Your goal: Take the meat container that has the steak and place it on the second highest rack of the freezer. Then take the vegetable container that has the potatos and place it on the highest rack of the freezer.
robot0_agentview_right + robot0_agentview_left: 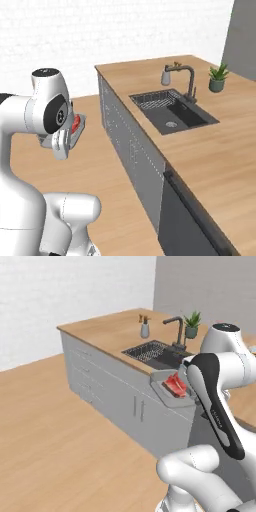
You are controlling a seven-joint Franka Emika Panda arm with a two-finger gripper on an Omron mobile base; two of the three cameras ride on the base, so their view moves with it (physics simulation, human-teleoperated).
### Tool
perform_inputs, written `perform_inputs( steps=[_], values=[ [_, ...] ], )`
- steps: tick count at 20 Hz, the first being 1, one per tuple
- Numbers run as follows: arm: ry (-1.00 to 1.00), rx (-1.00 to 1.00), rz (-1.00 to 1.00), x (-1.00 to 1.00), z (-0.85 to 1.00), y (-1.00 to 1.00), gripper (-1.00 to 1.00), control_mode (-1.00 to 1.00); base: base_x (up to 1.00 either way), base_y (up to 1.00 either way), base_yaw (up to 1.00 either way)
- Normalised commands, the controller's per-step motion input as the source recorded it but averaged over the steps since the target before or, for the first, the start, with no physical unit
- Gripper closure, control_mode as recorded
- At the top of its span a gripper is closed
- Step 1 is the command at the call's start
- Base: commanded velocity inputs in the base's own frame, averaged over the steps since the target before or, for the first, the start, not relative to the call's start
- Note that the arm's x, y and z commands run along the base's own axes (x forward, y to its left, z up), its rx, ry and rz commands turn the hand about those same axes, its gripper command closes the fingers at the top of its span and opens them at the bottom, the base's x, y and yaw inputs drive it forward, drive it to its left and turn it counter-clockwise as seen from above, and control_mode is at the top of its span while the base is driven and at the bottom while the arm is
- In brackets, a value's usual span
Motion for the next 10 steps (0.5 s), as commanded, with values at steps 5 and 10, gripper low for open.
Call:
perform_inputs(
  steps=[5, 10],
  values=[
    [0.00, 0.00, 0.00, 0.00, 0.00, 0.00, 1.00, 1.00, 0.01, 0.09, -0.92],
    [0.00, 0.00, 0.00, 0.00, 0.00, 0.00, 1.00, 1.00, 0.00, 0.08, -0.95]
  ],
)
